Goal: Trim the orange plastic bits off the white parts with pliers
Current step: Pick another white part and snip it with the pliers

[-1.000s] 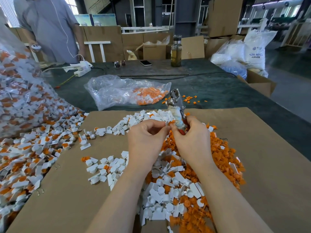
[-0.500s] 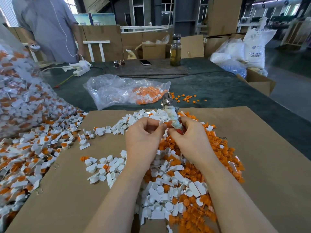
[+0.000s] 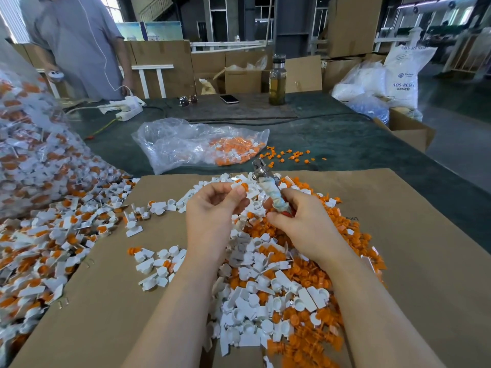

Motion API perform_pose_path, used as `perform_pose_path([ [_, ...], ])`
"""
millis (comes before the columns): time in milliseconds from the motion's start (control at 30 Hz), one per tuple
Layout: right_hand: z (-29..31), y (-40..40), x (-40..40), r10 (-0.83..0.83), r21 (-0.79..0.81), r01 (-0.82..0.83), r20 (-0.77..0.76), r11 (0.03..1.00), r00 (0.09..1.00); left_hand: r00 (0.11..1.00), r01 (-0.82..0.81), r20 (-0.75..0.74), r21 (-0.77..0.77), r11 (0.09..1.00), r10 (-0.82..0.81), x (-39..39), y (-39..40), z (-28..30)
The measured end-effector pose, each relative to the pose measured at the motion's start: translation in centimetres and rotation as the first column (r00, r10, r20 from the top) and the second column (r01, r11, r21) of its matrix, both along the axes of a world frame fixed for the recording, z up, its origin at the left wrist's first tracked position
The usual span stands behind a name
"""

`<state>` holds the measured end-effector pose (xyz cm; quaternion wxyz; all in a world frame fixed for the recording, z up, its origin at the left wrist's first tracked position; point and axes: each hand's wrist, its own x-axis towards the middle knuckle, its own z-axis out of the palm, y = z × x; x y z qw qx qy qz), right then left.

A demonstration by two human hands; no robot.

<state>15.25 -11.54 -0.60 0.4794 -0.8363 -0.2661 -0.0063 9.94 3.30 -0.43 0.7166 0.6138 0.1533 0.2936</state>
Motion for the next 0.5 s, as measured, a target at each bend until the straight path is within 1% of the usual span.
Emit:
perform_pose_path([
  [67, -0.1, 0.4, -0.1, -0.038, 0.029, 0.038, 0.028, 0.999, 0.999, 1.0, -0.011, -0.016, 0.038, 0.999, 0.011, 0.0, -0.1, 0.0],
  [233, -0.1, 1.5, -0.3, -0.107, 0.094, 0.094, 0.144, 0.991, 0.984, 0.995, -0.022, -0.095, 0.215, 0.976, 0.044, 0.1, -1.0, 0.1],
  [367, -0.2, 1.6, -0.3, -0.153, 0.097, 0.138, 0.175, 0.986, 0.972, 0.991, -0.012, -0.126, 0.261, 0.965, 0.046, 0.0, -1.2, 0.1],
  [500, -0.3, 1.5, -0.3, -0.155, 0.088, 0.14, 0.192, 0.986, 0.969, 0.99, -0.007, -0.136, 0.273, 0.962, 0.045, -0.1, -1.3, 0.2],
])
